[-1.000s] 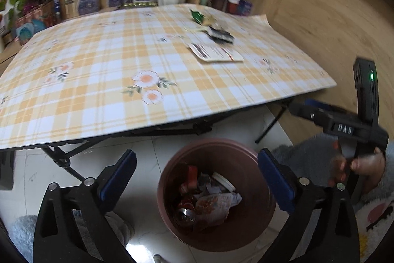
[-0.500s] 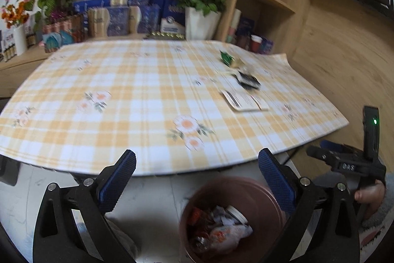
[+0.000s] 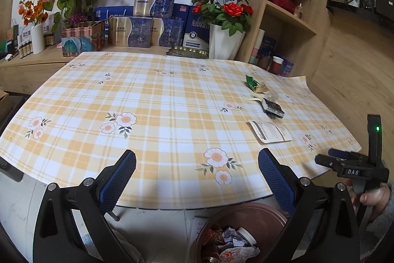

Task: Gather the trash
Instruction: 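Grasp the white printed card on the table with the right tool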

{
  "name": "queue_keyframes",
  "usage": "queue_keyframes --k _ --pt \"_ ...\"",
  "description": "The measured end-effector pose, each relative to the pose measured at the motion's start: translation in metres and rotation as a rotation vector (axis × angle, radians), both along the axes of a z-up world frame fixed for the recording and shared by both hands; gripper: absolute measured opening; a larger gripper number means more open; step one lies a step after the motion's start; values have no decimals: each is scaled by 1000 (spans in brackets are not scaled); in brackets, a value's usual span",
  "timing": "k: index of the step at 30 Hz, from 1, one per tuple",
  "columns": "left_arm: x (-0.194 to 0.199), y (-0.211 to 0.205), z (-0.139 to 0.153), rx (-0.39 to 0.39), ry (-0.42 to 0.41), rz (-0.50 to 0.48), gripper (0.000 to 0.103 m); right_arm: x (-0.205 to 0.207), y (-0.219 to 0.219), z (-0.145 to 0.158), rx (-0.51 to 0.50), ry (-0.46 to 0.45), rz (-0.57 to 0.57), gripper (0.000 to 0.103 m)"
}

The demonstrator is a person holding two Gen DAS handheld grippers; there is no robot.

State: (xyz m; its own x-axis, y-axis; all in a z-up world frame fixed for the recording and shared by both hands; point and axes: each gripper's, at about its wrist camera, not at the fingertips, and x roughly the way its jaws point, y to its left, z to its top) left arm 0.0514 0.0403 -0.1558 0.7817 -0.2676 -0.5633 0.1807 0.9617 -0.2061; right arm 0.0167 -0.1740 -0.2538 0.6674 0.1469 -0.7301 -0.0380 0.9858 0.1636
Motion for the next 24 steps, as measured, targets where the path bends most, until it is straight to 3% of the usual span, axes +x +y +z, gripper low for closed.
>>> queue_keyframes --k 5,15,24 --pt "10 4 -5 1 16 18 97 39 48 -3 -164 11 207 97" --pt "20 16 -11 -39 54 17 97 121 73 -11 -289 142 502 96" --pt "27 12 -19 -55 85 -4 97 141 83 -23 -280 217 716 96"
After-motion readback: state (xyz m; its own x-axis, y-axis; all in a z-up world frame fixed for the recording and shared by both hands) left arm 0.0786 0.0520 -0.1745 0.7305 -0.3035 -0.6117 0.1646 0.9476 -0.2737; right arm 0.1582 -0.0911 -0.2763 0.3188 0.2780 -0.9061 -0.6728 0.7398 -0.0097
